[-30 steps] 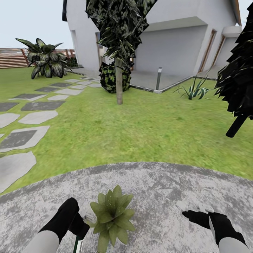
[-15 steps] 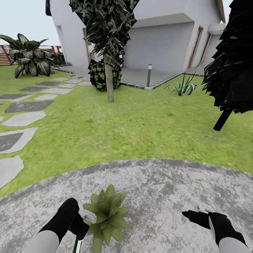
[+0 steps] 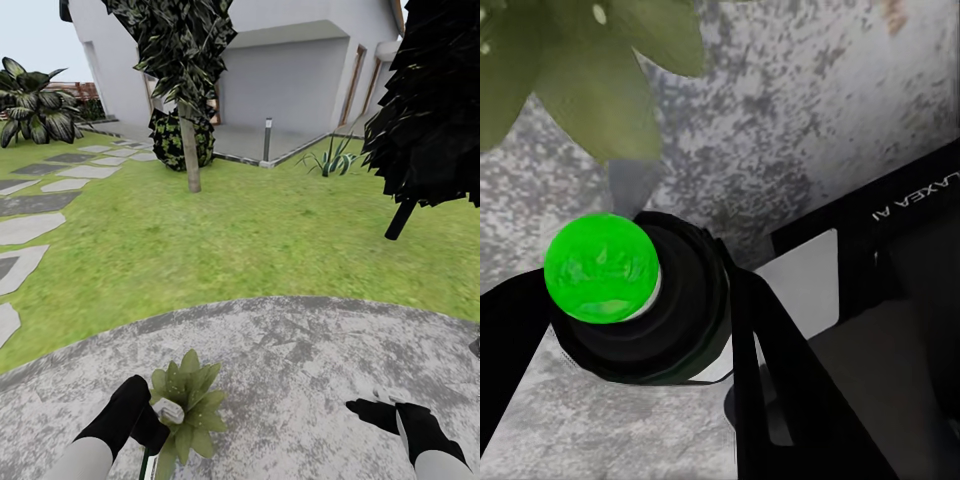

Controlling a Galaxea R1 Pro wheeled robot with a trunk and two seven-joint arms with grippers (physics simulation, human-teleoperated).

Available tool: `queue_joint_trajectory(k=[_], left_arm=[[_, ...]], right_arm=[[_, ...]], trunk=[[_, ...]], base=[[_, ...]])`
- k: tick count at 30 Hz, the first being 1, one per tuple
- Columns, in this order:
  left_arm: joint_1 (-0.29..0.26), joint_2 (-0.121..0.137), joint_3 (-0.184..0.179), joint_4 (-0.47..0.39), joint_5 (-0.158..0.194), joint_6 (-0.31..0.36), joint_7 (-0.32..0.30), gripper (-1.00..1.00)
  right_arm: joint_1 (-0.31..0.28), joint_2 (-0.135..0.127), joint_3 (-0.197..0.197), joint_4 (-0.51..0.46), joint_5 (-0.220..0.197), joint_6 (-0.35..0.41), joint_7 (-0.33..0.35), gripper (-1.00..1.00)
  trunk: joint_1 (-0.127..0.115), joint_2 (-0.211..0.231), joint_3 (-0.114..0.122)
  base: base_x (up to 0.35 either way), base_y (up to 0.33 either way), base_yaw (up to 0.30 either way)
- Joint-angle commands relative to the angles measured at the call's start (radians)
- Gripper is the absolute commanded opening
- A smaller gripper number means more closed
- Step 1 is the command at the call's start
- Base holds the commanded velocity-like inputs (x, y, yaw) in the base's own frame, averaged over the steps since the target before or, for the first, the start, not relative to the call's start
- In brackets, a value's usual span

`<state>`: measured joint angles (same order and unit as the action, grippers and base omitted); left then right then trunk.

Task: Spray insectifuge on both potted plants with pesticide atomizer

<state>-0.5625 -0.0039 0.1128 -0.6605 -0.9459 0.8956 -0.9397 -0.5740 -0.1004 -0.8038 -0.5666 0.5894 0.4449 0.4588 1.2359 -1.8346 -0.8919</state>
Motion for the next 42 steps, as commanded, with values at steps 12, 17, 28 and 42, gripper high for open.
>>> queue_joint_trajectory(k=[12,17,28,42], left_arm=[[0.003,-0.001,0.004,0.0,-0.009,0.005,-0.008,-1.0],[0.008,0.001,0.004,0.026,-0.01,0.003,-0.006,-1.0],[0.008,0.001,-0.056,0.087,-0.044,0.0,-0.003,-1.0],[0.001,0.0,-0.056,-0.039,-0.044,0.005,-0.007,-1.0]], right_arm=[[-0.001,0.001,-0.006,-0.001,0.01,0.001,0.009,1.0],[-0.001,0.001,-0.006,-0.001,0.01,0.001,0.009,1.0],[-0.001,0.0,-0.006,-0.001,0.01,0.0,0.011,1.0],[-0.001,0.001,-0.006,-0.001,0.01,0.0,0.011,1.0]], trunk=[[0.0,0.0,-0.001],[0.0,0.0,-0.001],[0.0,0.0,-0.014],[0.0,0.0,-0.03]], base=[[0.0,-0.039,-0.003],[0.0,0.0,0.0],[0.0,0.0,0.0],[0.0,0.0,0.0]])
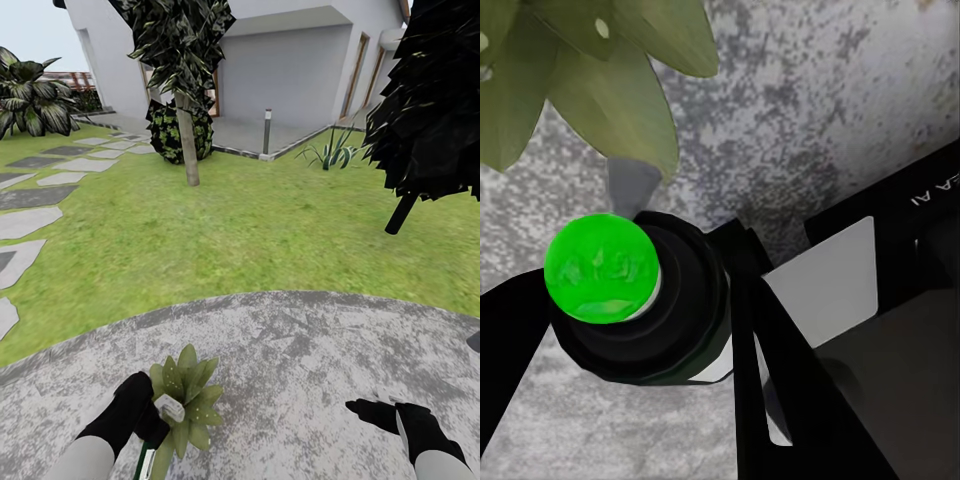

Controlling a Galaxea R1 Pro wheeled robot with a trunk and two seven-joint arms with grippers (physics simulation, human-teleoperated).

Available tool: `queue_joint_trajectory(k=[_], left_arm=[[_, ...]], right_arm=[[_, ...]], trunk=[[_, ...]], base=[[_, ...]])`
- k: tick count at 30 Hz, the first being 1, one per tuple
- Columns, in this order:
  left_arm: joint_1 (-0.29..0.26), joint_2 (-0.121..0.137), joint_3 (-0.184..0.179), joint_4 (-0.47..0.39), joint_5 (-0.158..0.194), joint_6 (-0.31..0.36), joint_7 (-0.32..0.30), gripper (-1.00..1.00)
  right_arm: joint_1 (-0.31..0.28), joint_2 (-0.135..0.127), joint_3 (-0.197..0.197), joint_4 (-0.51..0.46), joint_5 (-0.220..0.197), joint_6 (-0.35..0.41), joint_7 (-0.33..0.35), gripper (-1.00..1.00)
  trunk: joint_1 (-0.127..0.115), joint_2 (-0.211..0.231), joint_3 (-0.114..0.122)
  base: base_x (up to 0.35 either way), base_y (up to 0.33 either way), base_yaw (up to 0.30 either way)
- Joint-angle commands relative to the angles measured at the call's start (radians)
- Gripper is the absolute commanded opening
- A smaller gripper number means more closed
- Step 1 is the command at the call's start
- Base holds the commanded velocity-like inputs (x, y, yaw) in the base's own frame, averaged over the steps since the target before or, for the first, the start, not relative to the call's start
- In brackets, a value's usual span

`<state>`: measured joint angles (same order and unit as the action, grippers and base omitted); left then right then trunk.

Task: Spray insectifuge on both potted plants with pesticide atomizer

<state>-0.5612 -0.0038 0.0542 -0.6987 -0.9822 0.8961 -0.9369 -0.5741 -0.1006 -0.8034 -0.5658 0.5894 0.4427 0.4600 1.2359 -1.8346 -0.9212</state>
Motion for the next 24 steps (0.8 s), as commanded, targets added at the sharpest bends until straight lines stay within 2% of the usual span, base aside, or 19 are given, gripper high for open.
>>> queue_joint_trajectory(k=[1,7,10,13,20,24], left_arm=[[-0.001,-0.001,0.003,-0.002,-0.008,0.004,-0.009,-1.0],[-0.004,-0.022,0.003,-0.006,-0.008,0.004,-0.01,-1.0],[-0.005,-0.038,0.003,-0.039,-0.009,0.005,-0.01,-1.0],[-0.005,-0.042,0.003,-0.06,-0.009,0.006,-0.01,-1.0],[-0.004,-0.037,0.004,-0.066,-0.011,0.005,-0.01,-1.0],[-0.003,-0.016,0.003,-0.063,-0.044,0.004,-0.009,-1.0]], right_arm=[[-0.001,0.001,-0.007,-0.002,0.01,0.002,0.009,1.0],[-0.001,0.001,-0.007,-0.002,0.01,0.002,0.009,1.0],[-0.001,0.0,-0.007,-0.002,0.01,0.002,0.009,1.0],[-0.001,0.0,-0.007,-0.002,0.01,0.002,0.009,1.0],[-0.001,-0.001,-0.007,-0.002,0.01,0.002,0.009,1.0],[-0.001,-0.001,-0.007,-0.001,0.01,0.002,0.009,1.0]], trunk=[[0.0,0.0,-0.001],[0.0,0.0,-0.001],[0.0,0.0,-0.001],[0.0,0.0,-0.001],[0.0,0.0,-0.001],[0.0,0.0,-0.001]], base=[[0.0,0.0,0.0],[0.0,0.0,0.0],[0.0,0.0,0.0],[0.0,0.0,0.0],[0.0,0.0,0.0],[0.0,0.0,0.0]])
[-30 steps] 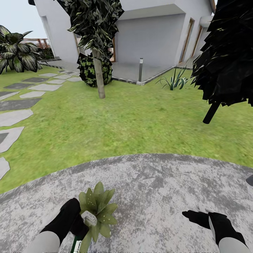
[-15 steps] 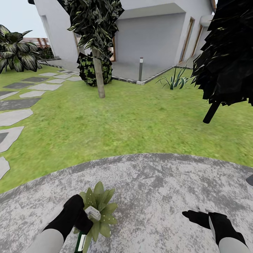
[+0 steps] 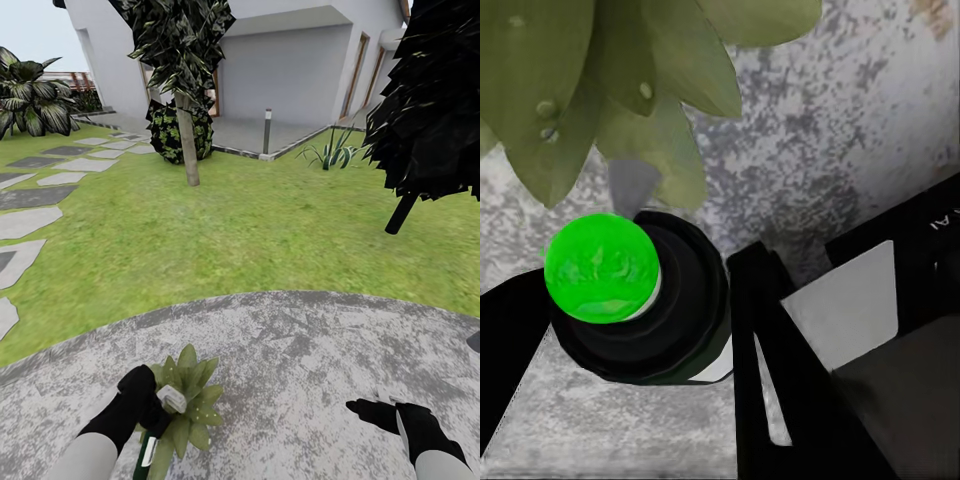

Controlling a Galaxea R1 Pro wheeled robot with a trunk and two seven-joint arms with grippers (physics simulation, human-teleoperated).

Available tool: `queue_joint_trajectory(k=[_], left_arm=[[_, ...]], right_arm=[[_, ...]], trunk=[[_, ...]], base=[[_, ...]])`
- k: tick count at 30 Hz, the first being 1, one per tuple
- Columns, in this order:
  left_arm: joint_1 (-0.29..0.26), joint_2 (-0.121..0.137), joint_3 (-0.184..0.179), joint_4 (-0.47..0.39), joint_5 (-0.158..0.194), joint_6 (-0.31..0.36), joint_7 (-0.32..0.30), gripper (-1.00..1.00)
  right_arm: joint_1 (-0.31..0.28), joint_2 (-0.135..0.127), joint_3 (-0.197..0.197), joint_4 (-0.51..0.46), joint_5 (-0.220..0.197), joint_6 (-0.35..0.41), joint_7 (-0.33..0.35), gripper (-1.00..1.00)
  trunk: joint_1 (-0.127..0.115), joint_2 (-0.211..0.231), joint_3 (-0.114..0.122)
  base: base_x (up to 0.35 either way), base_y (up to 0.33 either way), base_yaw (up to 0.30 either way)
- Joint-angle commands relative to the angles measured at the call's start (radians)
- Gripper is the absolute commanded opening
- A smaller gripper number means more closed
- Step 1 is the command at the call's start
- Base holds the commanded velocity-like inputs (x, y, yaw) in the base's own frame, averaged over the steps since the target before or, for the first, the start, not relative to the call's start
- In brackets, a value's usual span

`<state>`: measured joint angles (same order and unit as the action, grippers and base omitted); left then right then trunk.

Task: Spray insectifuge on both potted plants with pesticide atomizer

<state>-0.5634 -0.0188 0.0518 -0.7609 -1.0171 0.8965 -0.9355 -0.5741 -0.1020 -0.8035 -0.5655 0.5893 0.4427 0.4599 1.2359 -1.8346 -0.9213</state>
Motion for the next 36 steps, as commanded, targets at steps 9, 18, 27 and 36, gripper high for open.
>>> queue_joint_trajectory(k=[9,18,27,36], left_arm=[[0.008,0.009,0.005,0.014,-0.101,0.001,-0.01,-1.0],[0.008,0.01,0.005,0.084,-0.107,-0.001,-0.008,-1.0],[0.008,0.01,0.005,0.121,-0.107,-0.002,-0.006,-1.0],[0.008,0.01,0.005,0.147,-0.107,-0.002,-0.006,-1.0]], right_arm=[[-0.001,0.001,-0.006,-0.002,0.011,0.002,0.009,1.0],[-0.001,0.001,-0.006,-0.002,0.011,0.002,0.009,1.0],[-0.001,0.001,-0.006,-0.001,0.011,0.002,0.009,1.0],[-0.001,0.001,-0.006,-0.001,0.011,0.002,0.009,1.0]], trunk=[[0.0,0.0,-0.001],[0.0,0.0,-0.01],[0.0,0.0,-0.024],[0.0,0.0,-0.037]], base=[[0.0,0.0,0.0],[0.0,0.0,0.0],[0.0,0.0,0.0],[-0.007,0.017,0.0]])
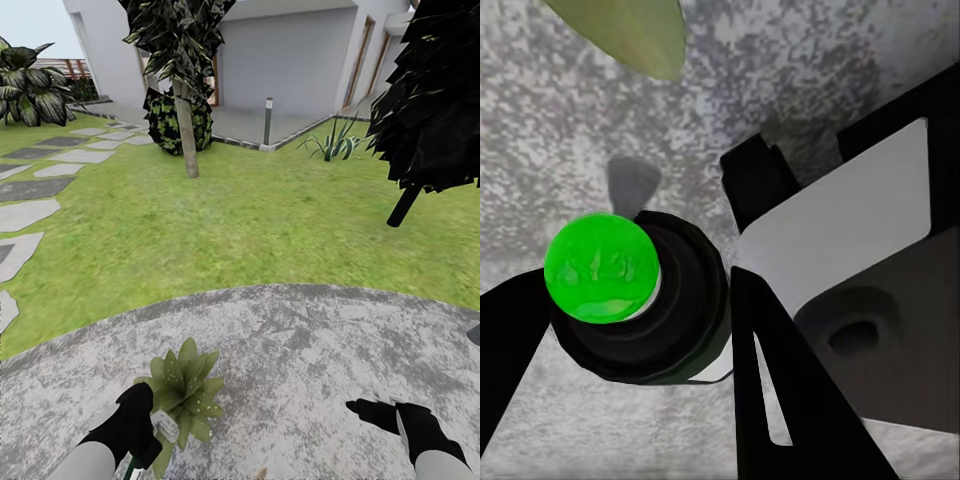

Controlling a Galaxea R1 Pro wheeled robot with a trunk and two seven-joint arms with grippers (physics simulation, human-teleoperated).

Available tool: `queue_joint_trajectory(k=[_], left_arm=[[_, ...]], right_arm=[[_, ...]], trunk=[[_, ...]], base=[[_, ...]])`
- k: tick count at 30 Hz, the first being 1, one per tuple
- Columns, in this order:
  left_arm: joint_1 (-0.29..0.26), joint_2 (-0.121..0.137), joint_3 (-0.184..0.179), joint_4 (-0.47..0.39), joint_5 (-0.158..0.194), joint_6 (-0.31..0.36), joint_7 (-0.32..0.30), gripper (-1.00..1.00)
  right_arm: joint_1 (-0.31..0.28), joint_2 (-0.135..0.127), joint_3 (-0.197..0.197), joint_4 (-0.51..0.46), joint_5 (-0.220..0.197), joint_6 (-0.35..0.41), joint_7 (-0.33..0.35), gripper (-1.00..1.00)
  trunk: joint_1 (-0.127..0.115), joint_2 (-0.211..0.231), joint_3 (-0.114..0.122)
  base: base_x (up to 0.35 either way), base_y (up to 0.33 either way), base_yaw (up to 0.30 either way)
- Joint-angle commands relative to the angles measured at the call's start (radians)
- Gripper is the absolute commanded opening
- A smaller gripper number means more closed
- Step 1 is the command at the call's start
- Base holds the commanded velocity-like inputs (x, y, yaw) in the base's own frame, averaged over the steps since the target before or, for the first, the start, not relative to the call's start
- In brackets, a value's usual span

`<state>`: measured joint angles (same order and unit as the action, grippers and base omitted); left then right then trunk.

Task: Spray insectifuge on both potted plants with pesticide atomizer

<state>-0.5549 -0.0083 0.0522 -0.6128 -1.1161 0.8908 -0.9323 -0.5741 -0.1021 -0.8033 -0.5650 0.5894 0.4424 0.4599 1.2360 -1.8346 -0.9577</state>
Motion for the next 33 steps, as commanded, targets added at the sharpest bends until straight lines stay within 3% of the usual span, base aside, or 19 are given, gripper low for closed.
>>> queue_joint_trajectory(k=[1,15,33], left_arm=[[0.0,-0.001,0.005,0.0,-0.008,0.004,-0.009,-1.0],[0.0,-0.001,0.008,-0.007,-0.007,0.004,-0.008,-1.0],[0.0,-0.002,0.007,-0.008,-0.007,0.001,-0.007,-1.0]], right_arm=[[-0.001,0.001,-0.007,-0.002,0.01,0.002,0.01,1.0],[-0.001,0.001,-0.007,-0.002,0.01,0.002,0.01,1.0],[-0.001,0.001,-0.007,-0.001,0.01,0.002,0.01,1.0]], trunk=[[0.0,0.0,-0.002],[0.0,0.0,-0.003],[0.0,0.0,-0.022]], base=[[-0.07,0.145,0.0],[-0.085,0.258,0.0],[-0.001,0.014,0.0]])
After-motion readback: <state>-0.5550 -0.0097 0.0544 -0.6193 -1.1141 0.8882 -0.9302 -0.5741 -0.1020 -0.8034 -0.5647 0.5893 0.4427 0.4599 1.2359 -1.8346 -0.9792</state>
